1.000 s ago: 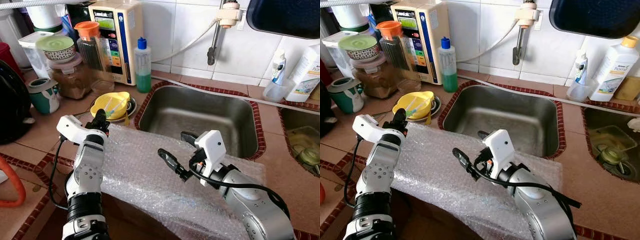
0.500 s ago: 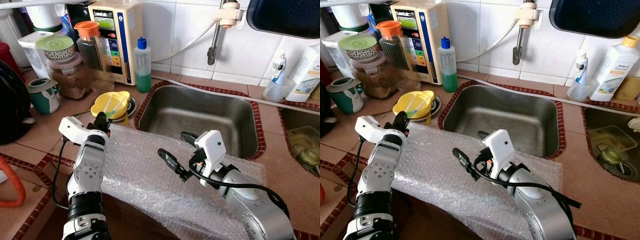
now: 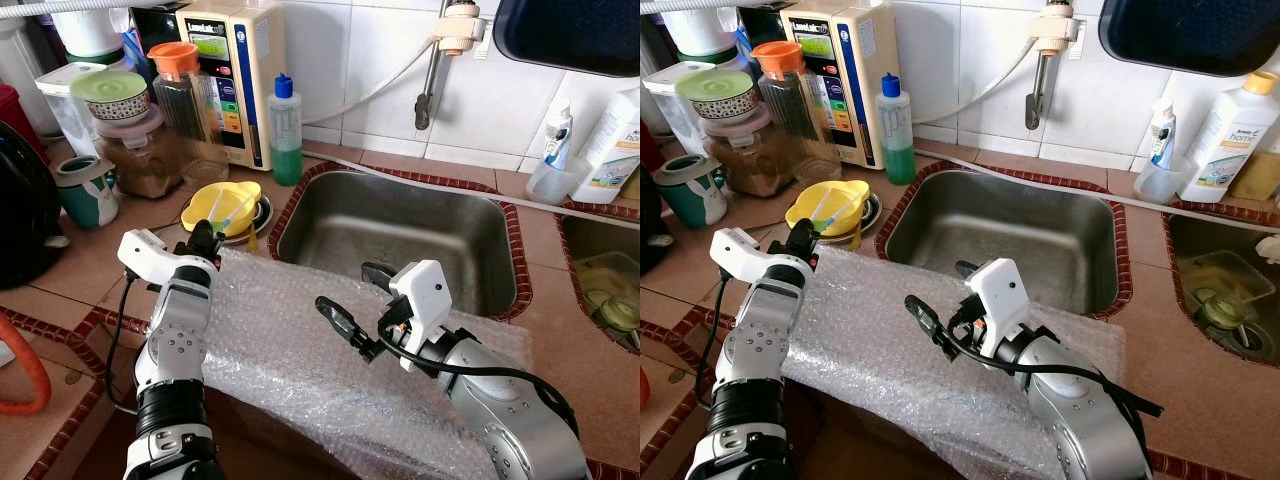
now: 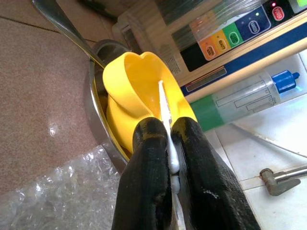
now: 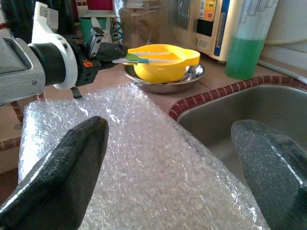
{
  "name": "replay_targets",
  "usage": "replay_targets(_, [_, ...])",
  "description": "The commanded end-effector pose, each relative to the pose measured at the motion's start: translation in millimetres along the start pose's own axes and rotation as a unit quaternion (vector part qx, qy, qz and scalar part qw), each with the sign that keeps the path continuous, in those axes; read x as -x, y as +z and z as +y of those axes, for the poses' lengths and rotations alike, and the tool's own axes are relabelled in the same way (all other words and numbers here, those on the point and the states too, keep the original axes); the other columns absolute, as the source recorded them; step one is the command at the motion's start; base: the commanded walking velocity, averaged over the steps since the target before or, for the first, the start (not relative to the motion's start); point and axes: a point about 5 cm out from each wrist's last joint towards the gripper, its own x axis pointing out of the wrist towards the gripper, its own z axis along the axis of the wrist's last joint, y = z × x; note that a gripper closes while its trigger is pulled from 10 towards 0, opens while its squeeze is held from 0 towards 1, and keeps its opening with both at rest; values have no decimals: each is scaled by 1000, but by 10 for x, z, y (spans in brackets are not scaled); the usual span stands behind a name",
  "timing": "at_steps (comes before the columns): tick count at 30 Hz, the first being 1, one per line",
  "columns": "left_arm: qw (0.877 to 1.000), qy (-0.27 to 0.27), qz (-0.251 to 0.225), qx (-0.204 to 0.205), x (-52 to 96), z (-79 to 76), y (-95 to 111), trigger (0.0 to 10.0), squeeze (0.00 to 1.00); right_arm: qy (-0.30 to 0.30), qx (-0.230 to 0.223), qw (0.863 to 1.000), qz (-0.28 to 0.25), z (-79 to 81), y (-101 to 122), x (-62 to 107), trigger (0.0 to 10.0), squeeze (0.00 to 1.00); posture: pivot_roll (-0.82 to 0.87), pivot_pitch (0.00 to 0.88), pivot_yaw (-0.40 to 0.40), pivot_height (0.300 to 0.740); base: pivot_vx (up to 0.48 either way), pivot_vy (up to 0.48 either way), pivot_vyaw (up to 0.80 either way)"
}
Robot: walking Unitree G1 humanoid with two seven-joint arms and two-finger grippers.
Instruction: Kitchen organization
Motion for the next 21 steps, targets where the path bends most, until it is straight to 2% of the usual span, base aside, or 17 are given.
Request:
replay_targets(1, [1000,-5,-5,-3,2,-64,35,0,0,-9,4,1000,-2,-41,14,-12,10000,0,-30,0,44,740,0,0,0])
replay_targets(4, [1000,-11,-8,-1,54,-102,48,0,0,-10,5,1000,-4,-49,18,-15,10000,0,-30,0,45,740,0,0,0])
replay_targets(11, [999,-40,-7,-30,202,-195,68,0,0,-10,4,1000,-5,-53,14,-18,10000,0,-18,0,42,740,0,0,0])
replay_targets(12, [998,-58,3,-30,227,-231,52,275,0,-9,3,1000,-5,-51,12,-22,10000,0,-15,0,41,740,0,0,0])
replay_targets(13, [996,-76,11,-34,245,-268,38,1333,0,-8,4,1000,-5,-51,11,-26,10000,0,-12,0,38,740,0,0,0])
replay_targets(15, [995,-90,16,-36,256,-296,31,1373,0,-8,4,1000,-5,-52,4,-32,10000,0,-11,0,38,740,0,0,0])
replay_targets(17, [995,-93,17,-35,260,-304,31,1373,0,-8,4,1000,-4,-52,3,-35,10000,0,-10,0,36,740,0,0,0])
replay_targets(18, [994,-101,21,-38,265,-316,30,235,0,-7,5,1000,-5,-51,5,-39,10000,0,-7,0,34,740,0,0,0])
replay_targets(19, [993,-105,23,-41,271,-324,31,235,0,-7,6,1000,-6,-49,7,-41,10000,0,-7,0,34,740,0,0,0])
replay_targets(20, [993,-108,24,-48,274,-326,37,1608,0,-7,8,1000,-7,-48,13,-46,10000,0,-8,0,35,740,0,0,0])
replay_targets(21, [992,-112,26,-54,279,-332,44,2000,0,-7,9,1000,-7,-48,17,-49,10000,0,-8,0,35,740,0,0,0])
